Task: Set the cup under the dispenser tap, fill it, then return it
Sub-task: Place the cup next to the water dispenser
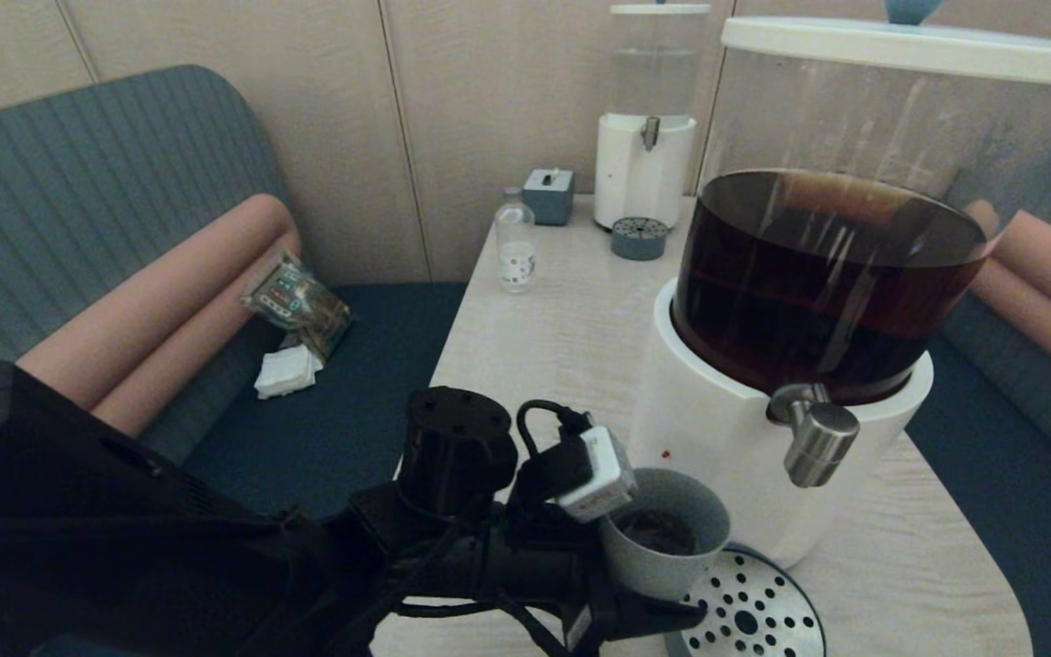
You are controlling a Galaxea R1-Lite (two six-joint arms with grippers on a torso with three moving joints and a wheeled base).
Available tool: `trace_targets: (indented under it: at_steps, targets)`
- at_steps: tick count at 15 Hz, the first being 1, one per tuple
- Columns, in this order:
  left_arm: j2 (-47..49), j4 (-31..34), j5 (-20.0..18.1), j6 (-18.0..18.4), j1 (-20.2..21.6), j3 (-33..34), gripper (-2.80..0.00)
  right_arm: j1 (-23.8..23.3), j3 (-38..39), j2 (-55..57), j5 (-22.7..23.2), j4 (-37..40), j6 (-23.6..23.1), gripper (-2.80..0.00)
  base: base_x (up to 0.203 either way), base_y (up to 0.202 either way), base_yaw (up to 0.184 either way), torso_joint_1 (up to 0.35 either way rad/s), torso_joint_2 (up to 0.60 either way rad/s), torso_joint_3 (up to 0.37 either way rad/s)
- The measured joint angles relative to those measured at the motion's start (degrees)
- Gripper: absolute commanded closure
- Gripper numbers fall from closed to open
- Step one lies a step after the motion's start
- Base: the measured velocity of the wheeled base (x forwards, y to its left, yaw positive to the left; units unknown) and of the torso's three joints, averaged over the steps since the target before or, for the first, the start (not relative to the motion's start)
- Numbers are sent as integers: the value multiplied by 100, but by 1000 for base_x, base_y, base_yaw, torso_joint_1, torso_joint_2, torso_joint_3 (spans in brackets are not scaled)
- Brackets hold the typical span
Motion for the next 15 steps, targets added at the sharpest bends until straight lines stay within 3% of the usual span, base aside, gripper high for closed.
trace_targets:
  at_steps: [4, 8, 10, 13, 15]
  targets:
    - [-440, -10, -4, -13, 911, 332, 0, 1, 0, 0, -2, 0, 0, 0, 0, 0, 0, 0, 0, 0]
    - [-385, -545, -37, -122, 1994, 220, 0, 1, 0, 0, 0, 0, 0, 0, 0, 0, 0, 0, 0, 0]
    - [-82, -1077, -35, -369, 2317, 55, 0, 0, 0, 0, 0, 1, 2, 0, 0, 0, 0, 0, 0, 0]
    - [496, -2020, 9, -1042, 2570, -235, 0, 0, 0, 0, -2, 0, 0, 0, 0, 0, 0, 0, 0, 0]
    - [843, -2276, 22, -1217, 2691, -391, 0, 0, 0, 0, -1, 1, 0, 0, 0, 0, 0, 0, 0, 0]
